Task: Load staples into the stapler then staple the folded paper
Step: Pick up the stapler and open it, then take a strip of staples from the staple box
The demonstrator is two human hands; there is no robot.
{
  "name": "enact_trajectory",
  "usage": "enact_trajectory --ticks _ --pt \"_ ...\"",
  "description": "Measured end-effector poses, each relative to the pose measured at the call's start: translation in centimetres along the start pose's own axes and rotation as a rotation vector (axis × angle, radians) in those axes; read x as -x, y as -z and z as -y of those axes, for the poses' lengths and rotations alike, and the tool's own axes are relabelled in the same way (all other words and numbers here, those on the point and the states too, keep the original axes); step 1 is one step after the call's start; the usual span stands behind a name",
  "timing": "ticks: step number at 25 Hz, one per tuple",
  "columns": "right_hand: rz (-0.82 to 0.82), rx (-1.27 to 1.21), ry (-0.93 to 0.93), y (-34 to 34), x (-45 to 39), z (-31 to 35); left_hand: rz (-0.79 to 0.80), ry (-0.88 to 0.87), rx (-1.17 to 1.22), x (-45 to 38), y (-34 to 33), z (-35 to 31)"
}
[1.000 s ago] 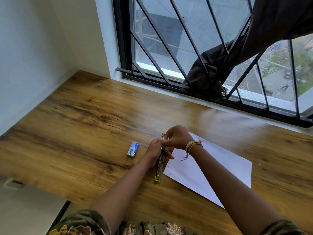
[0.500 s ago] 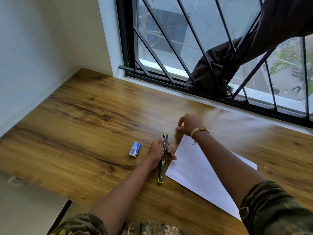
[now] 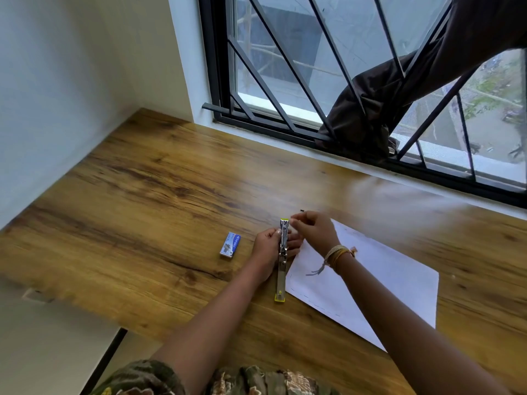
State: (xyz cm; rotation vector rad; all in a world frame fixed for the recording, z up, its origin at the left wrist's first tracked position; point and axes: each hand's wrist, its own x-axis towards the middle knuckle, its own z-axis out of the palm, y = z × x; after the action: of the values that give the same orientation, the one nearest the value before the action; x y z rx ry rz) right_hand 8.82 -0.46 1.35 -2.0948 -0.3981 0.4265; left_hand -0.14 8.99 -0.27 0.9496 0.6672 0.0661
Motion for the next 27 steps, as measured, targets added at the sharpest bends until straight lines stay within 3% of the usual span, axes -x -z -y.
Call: enact_trajectory --ticks 2,7,12,16,19,22,25,27 --pt "0.050 0.018 -0.042 -0.7 1.0 -0.2 -0.054 -0.004 0.006 -0.3 0.0 0.4" --pt "-0.008 -0.012 -0.171 -0.6 0.3 -0.5 -0.129 0.067 0.053 -0.1 -0.6 -0.1" --pt "0.005 -0.068 -0.302 -0.2 0.0 -0.5 -0.354 -0.063 -0.424 -0.8 -0.4 -0.5" --pt "-0.020 -0.144 -0.343 -0.6 0.1 -0.2 -0.322 -0.157 -0.536 0.4 0.4 -1.0" --pt "-0.147 -0.033 -0.203 -0.9 1.0 0.8 -0.313 -0.255 -0.643 1.7 2.5 -2.1" --pt "-0.153 0.135 0.038 -2.0 2.1 3.4 -0.429 -0.389 -0.680 2.8 5.5 -3.6" --pt "0.043 0.239 0.205 -4.8 2.6 5.2 -0.588 -0.396 -0.561 3.1 8.5 -4.4" --pt "0.246 0.364 0.202 -7.1 2.9 5.4 -0.631 -0.371 -0.531 3.1 9.9 -4.3"
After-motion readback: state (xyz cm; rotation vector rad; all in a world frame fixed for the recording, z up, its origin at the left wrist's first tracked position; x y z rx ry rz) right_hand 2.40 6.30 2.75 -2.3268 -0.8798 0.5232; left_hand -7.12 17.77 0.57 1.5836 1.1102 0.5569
